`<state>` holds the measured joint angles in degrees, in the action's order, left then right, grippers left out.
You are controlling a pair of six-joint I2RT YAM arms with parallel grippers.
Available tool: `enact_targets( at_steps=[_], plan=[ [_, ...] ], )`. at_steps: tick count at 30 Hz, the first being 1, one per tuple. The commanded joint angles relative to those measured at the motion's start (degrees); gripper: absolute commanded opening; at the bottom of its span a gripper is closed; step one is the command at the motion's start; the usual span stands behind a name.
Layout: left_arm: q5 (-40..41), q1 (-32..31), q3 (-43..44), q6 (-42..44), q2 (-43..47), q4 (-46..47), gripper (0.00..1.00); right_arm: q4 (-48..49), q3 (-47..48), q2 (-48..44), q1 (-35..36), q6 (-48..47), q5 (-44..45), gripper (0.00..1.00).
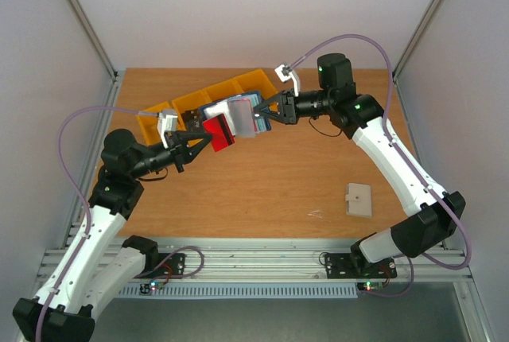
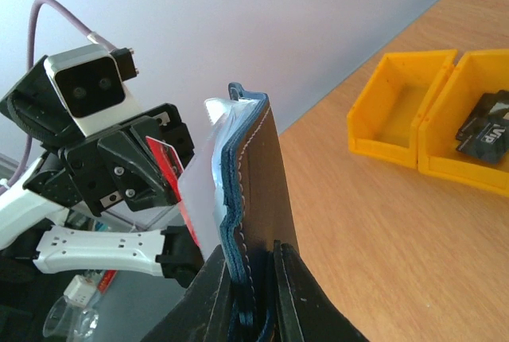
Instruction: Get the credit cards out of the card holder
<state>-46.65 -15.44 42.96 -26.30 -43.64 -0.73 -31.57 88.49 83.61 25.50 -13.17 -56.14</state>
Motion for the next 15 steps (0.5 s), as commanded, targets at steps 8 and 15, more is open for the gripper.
enact_targets(
  at_steps=[8, 15],
  plan=[
    [38.7, 0.5, 3.8, 13.7, -0.7, -22.3, 0.00, 0.2, -4.2, -0.2, -6.4, 5.7, 1.1, 0.01],
    [53.0, 0.6, 8.5, 19.2, -6.8, -28.5, 0.00, -0.9, -6.0, 0.9, -9.1, 6.2, 2.8, 0.01]
  ],
)
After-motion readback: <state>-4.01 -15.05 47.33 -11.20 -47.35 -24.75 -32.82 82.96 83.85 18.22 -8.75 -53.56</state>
